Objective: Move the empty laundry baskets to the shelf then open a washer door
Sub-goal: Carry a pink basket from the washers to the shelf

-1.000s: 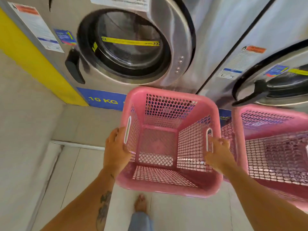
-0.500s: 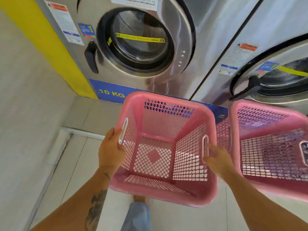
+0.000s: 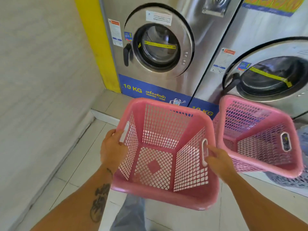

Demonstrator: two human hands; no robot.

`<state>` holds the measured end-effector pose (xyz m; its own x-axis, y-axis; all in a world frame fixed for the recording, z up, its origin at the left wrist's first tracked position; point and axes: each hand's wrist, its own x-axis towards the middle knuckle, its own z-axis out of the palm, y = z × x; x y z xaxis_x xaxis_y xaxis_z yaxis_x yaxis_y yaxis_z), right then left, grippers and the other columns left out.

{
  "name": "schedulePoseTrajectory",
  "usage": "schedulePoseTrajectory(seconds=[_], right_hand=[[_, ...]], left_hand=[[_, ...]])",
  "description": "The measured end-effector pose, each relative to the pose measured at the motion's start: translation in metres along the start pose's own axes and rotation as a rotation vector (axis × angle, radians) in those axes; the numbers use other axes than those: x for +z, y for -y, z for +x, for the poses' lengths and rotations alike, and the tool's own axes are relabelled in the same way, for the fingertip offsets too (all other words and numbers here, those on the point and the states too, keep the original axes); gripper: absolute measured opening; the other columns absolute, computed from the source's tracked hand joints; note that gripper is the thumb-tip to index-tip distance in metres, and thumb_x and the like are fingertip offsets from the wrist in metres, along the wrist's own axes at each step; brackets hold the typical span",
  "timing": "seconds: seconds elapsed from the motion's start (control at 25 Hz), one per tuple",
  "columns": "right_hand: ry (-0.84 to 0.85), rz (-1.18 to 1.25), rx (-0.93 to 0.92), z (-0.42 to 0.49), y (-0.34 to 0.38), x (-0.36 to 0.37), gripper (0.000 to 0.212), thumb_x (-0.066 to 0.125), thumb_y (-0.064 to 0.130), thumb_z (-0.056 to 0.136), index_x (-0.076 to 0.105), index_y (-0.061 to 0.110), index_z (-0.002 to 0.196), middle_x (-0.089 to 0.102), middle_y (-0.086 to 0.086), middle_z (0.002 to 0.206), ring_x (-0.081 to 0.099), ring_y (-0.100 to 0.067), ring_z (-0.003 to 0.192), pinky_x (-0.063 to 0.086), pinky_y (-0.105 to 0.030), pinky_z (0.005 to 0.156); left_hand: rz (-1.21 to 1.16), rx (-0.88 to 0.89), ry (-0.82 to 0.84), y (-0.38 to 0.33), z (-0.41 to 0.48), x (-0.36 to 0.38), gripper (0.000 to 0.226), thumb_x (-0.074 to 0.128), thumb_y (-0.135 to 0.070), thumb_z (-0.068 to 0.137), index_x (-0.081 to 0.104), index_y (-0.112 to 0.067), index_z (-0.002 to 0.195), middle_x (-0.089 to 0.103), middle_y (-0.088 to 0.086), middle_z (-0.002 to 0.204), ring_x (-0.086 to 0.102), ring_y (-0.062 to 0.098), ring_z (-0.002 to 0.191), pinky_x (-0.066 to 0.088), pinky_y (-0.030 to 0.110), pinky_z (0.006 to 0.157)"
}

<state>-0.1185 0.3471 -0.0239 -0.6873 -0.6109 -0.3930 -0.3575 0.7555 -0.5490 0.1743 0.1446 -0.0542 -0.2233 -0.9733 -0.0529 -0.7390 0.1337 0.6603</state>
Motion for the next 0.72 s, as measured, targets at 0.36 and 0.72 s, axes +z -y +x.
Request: schedulePoseTrajectory(seconds=[0.36, 0.72], right_hand=[[-0.069, 0.034, 0.054, -0.085, -0.006, 0.02, 0.067, 0.055, -0.003, 0.069, 0.059, 0.02, 0.131, 0.063, 0.001, 0.057, 0.054, -0.007, 0.034, 0.039, -0.021, 0.035], [0.014, 0.004, 0.122, -0.112, 0.032, 0.105, 0.063, 0.055, 0.005, 0.074, 0.054, 0.022, 0.135, 0.063, 0.007, 0.072, 0.063, -0.016, 0.049, 0.041, -0.022, 0.042]], left_hand=[[0.003, -0.054, 0.001, 0.032, -0.08, -0.038, 0.052, 0.054, -0.007, 0.084, 0.057, -0.03, 0.131, 0.051, -0.015, 0.113, 0.056, 0.004, 0.076, 0.047, 0.014, 0.052], [0.055, -0.036, 0.042, 0.128, -0.082, -0.068, 0.055, 0.05, -0.001, 0.087, 0.054, -0.028, 0.135, 0.056, -0.007, 0.114, 0.057, 0.008, 0.083, 0.045, 0.01, 0.054]])
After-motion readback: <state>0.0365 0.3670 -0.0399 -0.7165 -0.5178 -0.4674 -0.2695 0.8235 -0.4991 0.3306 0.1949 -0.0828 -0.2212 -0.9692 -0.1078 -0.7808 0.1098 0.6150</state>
